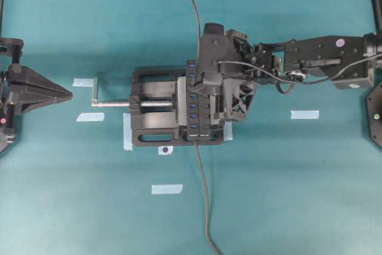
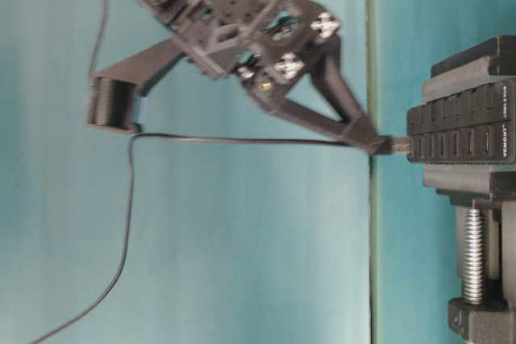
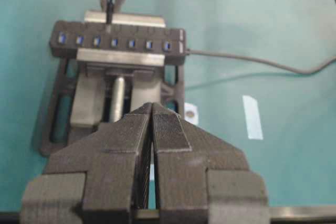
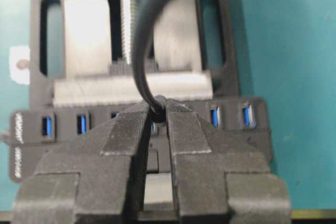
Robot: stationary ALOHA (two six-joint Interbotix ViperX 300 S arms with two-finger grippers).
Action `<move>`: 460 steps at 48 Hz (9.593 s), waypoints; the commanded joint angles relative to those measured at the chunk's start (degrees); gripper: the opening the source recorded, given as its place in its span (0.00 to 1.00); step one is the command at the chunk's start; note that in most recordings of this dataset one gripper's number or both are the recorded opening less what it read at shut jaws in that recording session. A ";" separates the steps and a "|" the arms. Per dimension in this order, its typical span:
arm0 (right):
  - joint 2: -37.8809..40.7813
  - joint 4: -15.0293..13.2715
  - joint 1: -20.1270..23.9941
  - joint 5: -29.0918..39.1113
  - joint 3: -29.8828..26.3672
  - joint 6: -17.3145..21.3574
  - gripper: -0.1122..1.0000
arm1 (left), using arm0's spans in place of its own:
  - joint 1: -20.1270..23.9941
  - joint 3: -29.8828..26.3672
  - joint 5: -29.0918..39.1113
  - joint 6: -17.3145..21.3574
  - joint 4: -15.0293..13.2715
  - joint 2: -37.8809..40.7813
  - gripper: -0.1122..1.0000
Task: Insert the USB into the center port of the fixed hub
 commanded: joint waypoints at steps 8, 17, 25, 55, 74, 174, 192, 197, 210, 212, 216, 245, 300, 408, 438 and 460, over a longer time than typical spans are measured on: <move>-0.35 0.09 0.09 -2.20 -0.35 0.53 0.20 | 0.09 -0.79 -0.53 -0.18 0.09 0.26 0.10; 0.18 0.09 0.18 -2.20 -0.09 0.62 0.20 | 0.09 -0.70 -0.53 -0.18 0.09 0.26 0.10; 0.79 0.09 0.70 -2.37 -0.09 0.70 0.20 | 0.09 -0.62 -0.44 -0.18 0.00 0.26 0.10; 1.76 0.09 0.97 -2.55 0.00 0.79 0.20 | 0.09 -0.53 -0.35 -0.18 0.00 0.26 0.10; 1.67 0.09 1.14 -1.58 0.00 0.79 0.20 | 0.09 -0.44 -0.26 -0.18 0.09 0.26 0.10; 2.81 -0.35 1.23 5.80 -3.78 -0.97 0.20 | 0.09 0.44 -0.26 -0.44 0.00 -0.97 0.10; 3.60 -0.35 0.70 5.63 -4.04 -0.97 0.20 | 0.09 0.35 -0.26 -0.44 0.00 -1.05 0.10; 3.87 -0.35 0.35 5.54 -4.04 -0.97 0.20 | 0.00 0.35 -0.35 -0.44 0.09 -1.05 0.10; 4.04 -0.35 -0.26 5.71 -2.99 -0.97 0.20 | 0.09 0.18 -0.26 -0.53 0.09 -1.05 0.10; 4.04 -0.35 -0.26 5.71 -2.90 -0.97 0.20 | 0.00 0.35 -0.26 -0.53 0.09 -1.05 0.10; 4.13 -0.35 -0.26 5.63 -2.81 -0.97 0.20 | 0.09 0.35 -0.26 -0.53 0.09 -1.05 0.10; 4.92 -0.35 -0.18 5.71 -1.67 -0.97 0.20 | 0.09 0.53 -0.26 -0.53 0.00 -1.05 0.10; 4.48 -0.35 0.00 3.87 -3.16 -0.88 0.24 | 0.00 0.53 -0.35 -0.53 0.09 -1.05 0.10; -17.84 -0.35 1.76 6.06 8.61 1.85 0.74 | 0.00 0.35 -0.35 -0.62 0.09 -1.14 0.10; -22.59 -0.35 2.29 0.70 13.71 1.85 0.74 | 0.09 0.44 -0.35 -0.62 0.09 -1.49 0.10; -22.68 -0.35 2.20 -0.09 13.89 1.76 0.73 | 0.09 0.53 -0.35 -0.62 0.09 -1.49 0.10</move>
